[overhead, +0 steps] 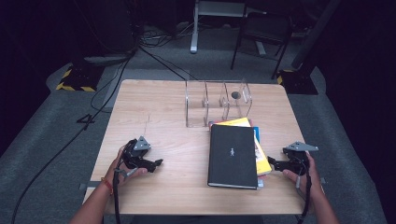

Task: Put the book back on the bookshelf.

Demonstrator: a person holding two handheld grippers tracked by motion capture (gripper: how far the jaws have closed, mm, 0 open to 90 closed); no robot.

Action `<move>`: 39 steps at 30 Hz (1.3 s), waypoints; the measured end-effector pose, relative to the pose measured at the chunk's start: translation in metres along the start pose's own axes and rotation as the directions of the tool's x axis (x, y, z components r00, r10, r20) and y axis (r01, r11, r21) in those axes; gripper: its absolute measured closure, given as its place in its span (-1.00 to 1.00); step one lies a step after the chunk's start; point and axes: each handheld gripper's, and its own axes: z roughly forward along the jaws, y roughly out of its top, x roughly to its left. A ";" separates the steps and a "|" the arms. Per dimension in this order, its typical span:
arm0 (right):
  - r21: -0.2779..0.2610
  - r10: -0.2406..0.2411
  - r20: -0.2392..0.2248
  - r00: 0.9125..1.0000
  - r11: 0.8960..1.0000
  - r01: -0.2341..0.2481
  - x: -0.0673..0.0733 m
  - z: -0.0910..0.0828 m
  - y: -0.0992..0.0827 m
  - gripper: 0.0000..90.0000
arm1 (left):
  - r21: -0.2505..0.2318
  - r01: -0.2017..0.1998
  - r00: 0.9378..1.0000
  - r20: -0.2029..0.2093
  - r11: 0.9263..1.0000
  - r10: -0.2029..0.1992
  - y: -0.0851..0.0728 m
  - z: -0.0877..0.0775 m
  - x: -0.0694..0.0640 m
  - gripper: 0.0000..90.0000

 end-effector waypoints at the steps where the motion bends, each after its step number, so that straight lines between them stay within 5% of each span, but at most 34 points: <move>1: -0.001 -0.002 0.000 1.000 1.000 0.002 0.000 0.000 0.000 -0.64 | 0.000 -0.001 1.000 0.000 1.000 0.001 0.000 0.000 0.000 -0.67; 11: 0.020 -0.033 -0.053 0.998 0.999 0.034 -0.006 -0.003 0.002 -0.55 | 0.007 -0.007 1.000 0.011 1.000 0.007 -0.001 -0.002 -0.001 -0.68; 15: -0.009 -0.021 -0.083 0.996 1.000 0.021 -0.006 -0.015 0.007 -0.48 | 0.012 -0.006 1.000 0.012 1.000 0.006 -0.001 -0.002 -0.002 -0.69; 20: -0.125 -0.044 -0.122 0.992 0.992 0.028 0.001 -0.052 0.026 -0.35 | 0.021 -0.026 0.999 0.025 0.999 0.025 0.002 0.000 -0.008 -0.72; 24: -0.185 -0.072 -0.206 0.976 0.982 0.033 0.017 -0.070 0.041 -0.36 | 0.018 -0.042 0.998 0.045 0.999 0.041 0.005 0.003 -0.014 -0.73; 27: -0.198 -0.153 -0.254 0.955 0.975 0.104 0.042 -0.071 0.053 -0.36 | 0.017 -0.050 0.998 0.050 0.999 0.049 0.006 0.005 -0.017 -0.73; 31: -0.194 -0.203 -0.300 0.932 0.970 0.149 0.067 -0.068 0.061 -0.41 | 0.020 -0.053 0.997 0.055 0.998 0.052 0.007 0.005 -0.019 -0.73; 32: -0.194 -0.203 -0.300 0.932 0.970 0.149 0.067 -0.068 0.061 -0.41 | 0.020 -0.053 0.997 0.055 0.998 0.052 0.007 0.005 -0.019 -0.73; 34: -0.172 -0.216 -0.331 0.918 0.971 0.166 0.077 -0.065 0.062 -0.46 | 0.018 -0.053 0.997 0.055 0.998 0.052 0.006 0.005 -0.019 -0.73; 35: -0.162 -0.219 -0.367 0.904 0.972 0.170 0.083 -0.063 0.061 -0.47 | 0.016 -0.053 0.997 0.053 0.998 0.052 0.006 0.005 -0.019 -0.73; 39: -0.152 -0.222 -0.392 0.893 0.973 0.176 0.090 -0.061 0.062 -0.51 | 0.016 -0.048 0.998 0.048 0.999 0.048 0.006 0.005 -0.022 -0.73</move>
